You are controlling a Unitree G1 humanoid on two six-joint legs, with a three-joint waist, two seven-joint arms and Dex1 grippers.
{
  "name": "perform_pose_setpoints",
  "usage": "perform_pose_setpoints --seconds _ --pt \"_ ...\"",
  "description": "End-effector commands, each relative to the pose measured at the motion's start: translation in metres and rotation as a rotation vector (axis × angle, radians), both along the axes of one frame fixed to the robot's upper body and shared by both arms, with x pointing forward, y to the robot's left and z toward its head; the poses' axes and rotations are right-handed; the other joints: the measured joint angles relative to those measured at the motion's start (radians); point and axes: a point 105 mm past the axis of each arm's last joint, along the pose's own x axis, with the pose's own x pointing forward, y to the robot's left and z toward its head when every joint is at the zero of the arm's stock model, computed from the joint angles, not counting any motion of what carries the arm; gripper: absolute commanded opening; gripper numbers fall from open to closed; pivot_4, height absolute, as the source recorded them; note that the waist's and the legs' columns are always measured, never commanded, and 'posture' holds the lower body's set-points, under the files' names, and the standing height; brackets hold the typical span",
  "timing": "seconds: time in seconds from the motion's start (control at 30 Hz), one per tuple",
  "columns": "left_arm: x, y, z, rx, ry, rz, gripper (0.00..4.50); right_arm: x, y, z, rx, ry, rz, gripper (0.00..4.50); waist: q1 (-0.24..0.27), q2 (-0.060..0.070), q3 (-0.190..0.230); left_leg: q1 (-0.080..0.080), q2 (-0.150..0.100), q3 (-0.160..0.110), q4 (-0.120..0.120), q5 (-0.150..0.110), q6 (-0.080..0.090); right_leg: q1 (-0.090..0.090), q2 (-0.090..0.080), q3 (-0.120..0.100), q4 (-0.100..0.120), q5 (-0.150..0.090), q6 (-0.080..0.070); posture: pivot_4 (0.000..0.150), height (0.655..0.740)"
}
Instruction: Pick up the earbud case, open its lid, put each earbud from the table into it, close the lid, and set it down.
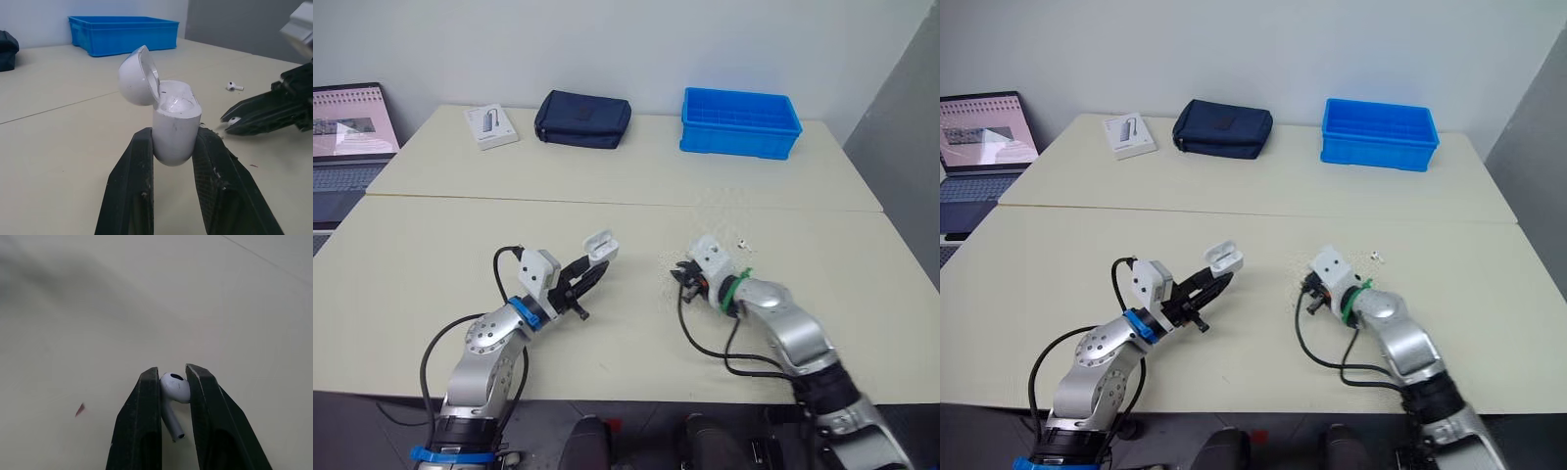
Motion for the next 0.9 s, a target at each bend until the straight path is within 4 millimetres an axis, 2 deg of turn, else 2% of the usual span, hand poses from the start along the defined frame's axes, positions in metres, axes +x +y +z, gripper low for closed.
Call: perform_pose_setpoints --seconds 0.03,0.1,0.2,0.3,0.4,0.63,0.9 --pt "-0.007 -0.008 0.015 -0.003 -0.060 -0.029 0.73 -0.021 -0.001 0.027 -0.031 -0.092 0.220 0.41 0.000 0.000 0.000 0.000 0.000 0.000 0.000 0.000 0.000 0.000 0.000 0.000 0.000 0.000 0.000 0.150 0.7267" --pt "-0.010 -0.010 0.016 -0.004 -0.060 -0.034 0.73 -0.044 -0.014 0.033 -0.071 -0.095 0.413 0.41 0.000 0.000 0.000 0.000 0.001 -0.001 -0.001 0.000 0.000 0.000 0.001 -0.001 0.000 0.000 0.000 0.150 0.7267" --pt "-0.016 -0.014 0.016 -0.002 -0.061 -0.049 0.73 -0.073 -0.046 0.026 -0.223 0.035 0.611 0.41 0.001 0.001 0.000 0.000 0.000 -0.001 -0.001 0.000 0.000 0.000 0.001 -0.001 -0.001 -0.001 -0.001 0.150 0.7267" --pt "-0.021 -0.018 0.016 0.009 -0.068 -0.069 0.73 -0.086 -0.079 0.013 -0.406 0.102 0.723 0.41 0.001 0.001 0.001 0.000 0.000 0.000 0.000 0.000 0.000 0.001 0.000 0.000 -0.002 -0.001 0.000 0.150 0.7267" --pt "-0.022 -0.019 0.017 0.010 -0.069 -0.072 0.73 -0.087 -0.106 0.002 -0.508 0.176 0.738 0.41 0.000 0.001 0.001 0.001 0.000 0.001 0.000 0.000 0.000 0.001 0.000 0.000 -0.002 -0.001 -0.001 0.150 0.7267" --pt "-0.023 -0.018 0.016 0.015 -0.061 -0.075 0.73 -0.088 -0.129 -0.019 -0.593 0.274 0.724 0.41 0.000 0.001 0.001 0.002 0.000 0.001 0.000 0.000 0.000 0.001 0.001 0.001 0.000 -0.001 -0.001 0.150 0.7267" --pt "-0.024 -0.019 0.015 0.018 -0.056 -0.085 0.73 -0.093 -0.139 -0.033 -0.593 0.339 0.662 0.41 0.001 0.000 0.000 0.003 0.000 0.000 0.001 0.000 0.000 0.003 0.000 0.000 0.000 -0.001 -0.001 0.150 0.7267"
